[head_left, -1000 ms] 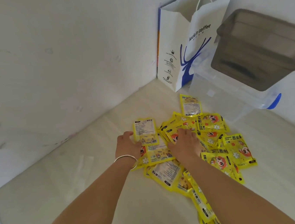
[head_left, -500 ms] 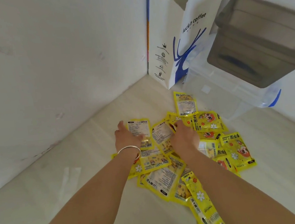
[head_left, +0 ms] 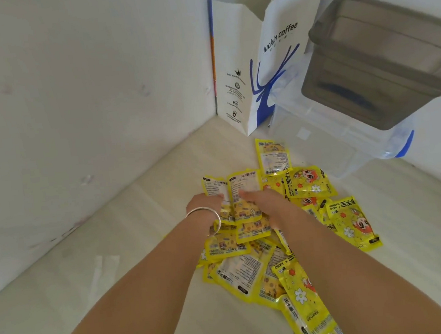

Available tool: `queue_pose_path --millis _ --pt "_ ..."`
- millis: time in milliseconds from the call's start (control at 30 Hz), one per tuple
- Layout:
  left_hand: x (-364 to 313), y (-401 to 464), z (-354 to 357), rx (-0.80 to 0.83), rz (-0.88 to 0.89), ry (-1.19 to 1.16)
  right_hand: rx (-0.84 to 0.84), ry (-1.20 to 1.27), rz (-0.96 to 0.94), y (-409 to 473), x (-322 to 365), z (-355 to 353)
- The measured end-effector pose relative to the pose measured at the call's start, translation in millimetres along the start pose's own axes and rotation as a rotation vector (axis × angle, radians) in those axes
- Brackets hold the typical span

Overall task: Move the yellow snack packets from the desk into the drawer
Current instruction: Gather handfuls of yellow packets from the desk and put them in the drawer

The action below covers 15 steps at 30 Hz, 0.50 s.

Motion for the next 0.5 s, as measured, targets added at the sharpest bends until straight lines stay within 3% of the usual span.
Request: queue_pose_path --millis 100,300,500 --pt "0 -3 -2 -0.009 0.007 -0.060 -0.003 0.117 -0.016 1 -5 6" --pt "-4 -27 -16 0.034 0.075 -0.486 0.064 0.347 -0.041 -20 11 8" --pt "-23 -80 -23 0.093 0.204 -0.539 0.133 0.528 -0.161 -63 22 -2"
Point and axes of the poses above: each hand's wrist, its own y-axis towards the middle knuckle, its own z-axis out of the palm, x = y × z, the point moved 10 cm from there along y, towards the middle knuckle, and after that the axes turned 4 degrees about -z, right-handed, at the moved point
